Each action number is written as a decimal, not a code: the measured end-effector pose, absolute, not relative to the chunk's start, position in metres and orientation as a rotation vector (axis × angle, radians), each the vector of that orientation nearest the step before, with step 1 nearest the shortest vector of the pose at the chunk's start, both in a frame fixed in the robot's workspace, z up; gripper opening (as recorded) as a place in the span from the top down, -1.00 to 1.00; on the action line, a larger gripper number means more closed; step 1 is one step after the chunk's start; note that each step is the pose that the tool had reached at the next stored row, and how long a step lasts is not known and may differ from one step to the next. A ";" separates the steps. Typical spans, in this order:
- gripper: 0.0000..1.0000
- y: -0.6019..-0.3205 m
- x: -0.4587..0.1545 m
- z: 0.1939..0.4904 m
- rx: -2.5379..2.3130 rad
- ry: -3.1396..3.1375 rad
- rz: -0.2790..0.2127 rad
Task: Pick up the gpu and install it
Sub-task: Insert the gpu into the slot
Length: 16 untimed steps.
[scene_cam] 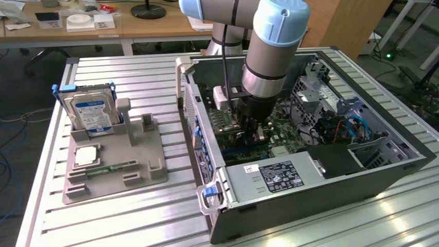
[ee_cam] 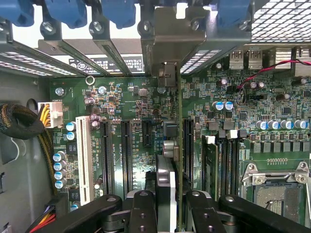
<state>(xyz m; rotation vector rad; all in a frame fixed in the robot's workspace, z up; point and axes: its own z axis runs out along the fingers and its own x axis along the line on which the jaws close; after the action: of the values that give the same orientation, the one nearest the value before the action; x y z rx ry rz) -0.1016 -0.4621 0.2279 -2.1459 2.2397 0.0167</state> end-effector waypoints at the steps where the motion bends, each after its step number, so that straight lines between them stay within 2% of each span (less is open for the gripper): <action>1: 0.44 -0.462 -0.102 0.228 -2.146 2.240 0.017; 16: 0.44 -0.462 -0.104 0.227 -2.148 2.242 0.014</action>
<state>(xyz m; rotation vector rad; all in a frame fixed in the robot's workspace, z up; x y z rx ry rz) -0.1043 -0.4621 0.2272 -2.1484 2.2421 0.0137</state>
